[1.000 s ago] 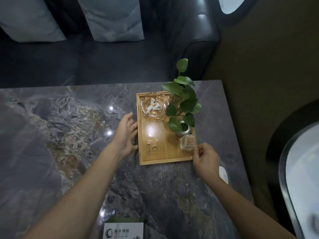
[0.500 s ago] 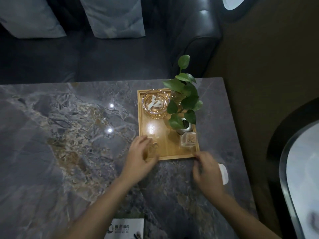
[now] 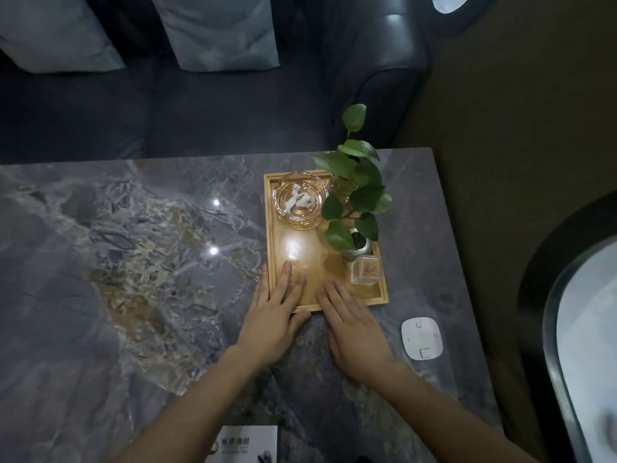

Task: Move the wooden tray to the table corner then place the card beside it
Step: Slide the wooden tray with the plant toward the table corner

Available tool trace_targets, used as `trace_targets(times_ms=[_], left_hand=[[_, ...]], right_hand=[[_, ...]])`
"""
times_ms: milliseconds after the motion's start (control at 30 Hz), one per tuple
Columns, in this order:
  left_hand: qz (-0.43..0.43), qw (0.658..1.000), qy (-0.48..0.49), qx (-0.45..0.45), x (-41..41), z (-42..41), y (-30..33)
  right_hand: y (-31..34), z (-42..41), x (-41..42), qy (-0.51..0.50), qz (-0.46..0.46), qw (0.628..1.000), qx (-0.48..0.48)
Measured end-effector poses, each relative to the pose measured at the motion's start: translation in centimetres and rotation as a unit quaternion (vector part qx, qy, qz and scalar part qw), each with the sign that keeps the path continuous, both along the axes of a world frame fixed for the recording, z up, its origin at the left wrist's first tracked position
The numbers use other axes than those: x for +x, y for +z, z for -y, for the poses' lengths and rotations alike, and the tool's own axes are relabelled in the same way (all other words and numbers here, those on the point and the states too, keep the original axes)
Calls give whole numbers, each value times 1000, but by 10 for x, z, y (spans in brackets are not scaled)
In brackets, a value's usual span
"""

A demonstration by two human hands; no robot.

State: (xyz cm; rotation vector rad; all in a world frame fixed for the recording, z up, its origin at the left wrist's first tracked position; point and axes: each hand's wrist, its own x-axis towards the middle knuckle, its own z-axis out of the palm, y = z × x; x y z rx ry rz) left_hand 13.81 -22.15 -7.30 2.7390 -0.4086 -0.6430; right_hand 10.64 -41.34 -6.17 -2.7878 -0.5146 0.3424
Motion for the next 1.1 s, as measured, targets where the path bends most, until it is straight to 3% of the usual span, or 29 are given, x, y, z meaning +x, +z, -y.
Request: trace_targets(times_ms=[1100], left_hand=[[7, 1000, -23, 8, -9, 91, 6]], right_hand=[[1, 79, -11, -63, -17, 997, 52]])
